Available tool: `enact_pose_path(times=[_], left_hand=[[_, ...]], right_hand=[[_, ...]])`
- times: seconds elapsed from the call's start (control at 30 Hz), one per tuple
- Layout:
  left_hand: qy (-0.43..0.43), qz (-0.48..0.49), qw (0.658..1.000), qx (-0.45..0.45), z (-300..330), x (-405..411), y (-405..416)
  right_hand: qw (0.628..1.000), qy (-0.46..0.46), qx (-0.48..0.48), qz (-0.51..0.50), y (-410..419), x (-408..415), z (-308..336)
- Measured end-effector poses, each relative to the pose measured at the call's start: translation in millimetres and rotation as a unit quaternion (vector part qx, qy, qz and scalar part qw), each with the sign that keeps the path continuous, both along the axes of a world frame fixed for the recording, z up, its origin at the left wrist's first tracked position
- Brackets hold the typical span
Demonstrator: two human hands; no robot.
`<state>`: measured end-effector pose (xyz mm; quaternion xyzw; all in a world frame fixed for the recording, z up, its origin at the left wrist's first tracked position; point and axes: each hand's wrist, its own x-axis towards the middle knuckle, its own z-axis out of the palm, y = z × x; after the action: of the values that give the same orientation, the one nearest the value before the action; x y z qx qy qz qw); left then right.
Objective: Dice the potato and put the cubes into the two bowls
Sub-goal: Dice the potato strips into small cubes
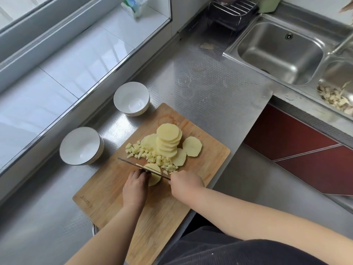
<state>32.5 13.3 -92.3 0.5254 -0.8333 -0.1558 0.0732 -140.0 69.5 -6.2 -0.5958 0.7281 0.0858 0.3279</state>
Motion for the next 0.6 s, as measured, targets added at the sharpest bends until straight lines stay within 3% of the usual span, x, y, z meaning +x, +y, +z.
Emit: enact_pose_path(times=[0.27, 0.47, 0.6], left_hand=[[-0.012, -0.003, 1.000, -0.006, 0, 1, 2], [0.016, -0.008, 1.000, -0.006, 4, 3, 3], [0.014, -0.021, 1.000, 0.002, 4, 10, 6]], right_hand=[[0.999, 0.018, 0.036, -0.012, 2, 5, -11], [0.993, -0.052, 0.061, -0.085, -2, -13, -14], [0.996, -0.053, 0.031, -0.062, 2, -15, -11]])
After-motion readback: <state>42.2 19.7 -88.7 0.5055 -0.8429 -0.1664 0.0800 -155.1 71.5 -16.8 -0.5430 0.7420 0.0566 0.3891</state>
